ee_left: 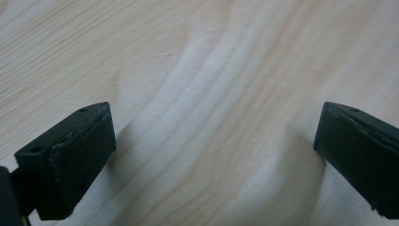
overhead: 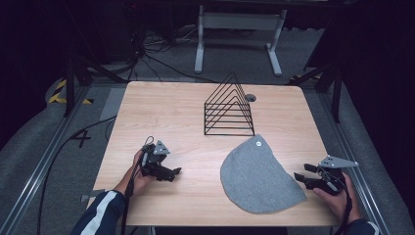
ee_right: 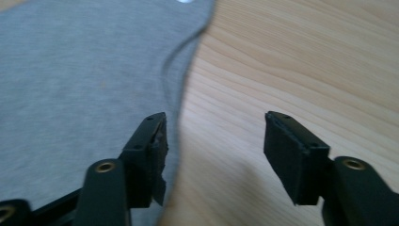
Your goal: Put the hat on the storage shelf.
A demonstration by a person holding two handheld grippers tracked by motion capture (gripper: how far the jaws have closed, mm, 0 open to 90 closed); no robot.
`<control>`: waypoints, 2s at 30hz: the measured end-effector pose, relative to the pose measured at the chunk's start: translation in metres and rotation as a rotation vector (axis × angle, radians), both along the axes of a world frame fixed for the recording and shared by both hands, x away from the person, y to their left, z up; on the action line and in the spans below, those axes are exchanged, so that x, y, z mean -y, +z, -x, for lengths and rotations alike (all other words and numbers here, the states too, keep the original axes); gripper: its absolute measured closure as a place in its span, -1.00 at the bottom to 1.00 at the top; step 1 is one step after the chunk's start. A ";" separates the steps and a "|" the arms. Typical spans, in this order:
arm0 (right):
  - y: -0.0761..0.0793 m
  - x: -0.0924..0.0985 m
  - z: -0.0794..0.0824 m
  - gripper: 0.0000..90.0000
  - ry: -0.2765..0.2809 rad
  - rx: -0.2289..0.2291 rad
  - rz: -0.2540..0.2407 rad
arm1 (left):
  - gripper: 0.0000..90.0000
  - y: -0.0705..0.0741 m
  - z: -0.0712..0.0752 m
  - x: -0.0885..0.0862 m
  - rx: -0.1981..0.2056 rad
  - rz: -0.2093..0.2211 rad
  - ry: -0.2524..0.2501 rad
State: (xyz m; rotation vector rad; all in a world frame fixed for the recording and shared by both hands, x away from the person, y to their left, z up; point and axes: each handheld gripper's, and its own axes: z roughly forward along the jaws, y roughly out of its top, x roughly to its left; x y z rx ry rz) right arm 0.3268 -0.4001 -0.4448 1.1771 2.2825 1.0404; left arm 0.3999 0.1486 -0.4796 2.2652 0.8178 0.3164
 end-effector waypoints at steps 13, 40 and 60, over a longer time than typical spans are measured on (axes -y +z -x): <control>-0.005 -0.076 0.009 0.65 0.328 -0.101 0.123 | -1.00 0.000 0.007 0.011 -0.003 0.004 -0.094; -0.009 -0.211 0.001 0.50 0.514 -0.094 0.137 | -0.83 0.003 0.017 0.022 -0.003 0.009 -0.167; 0.008 -0.137 -0.077 0.84 0.223 0.081 0.189 | -0.27 0.028 0.041 0.081 0.059 0.093 -0.366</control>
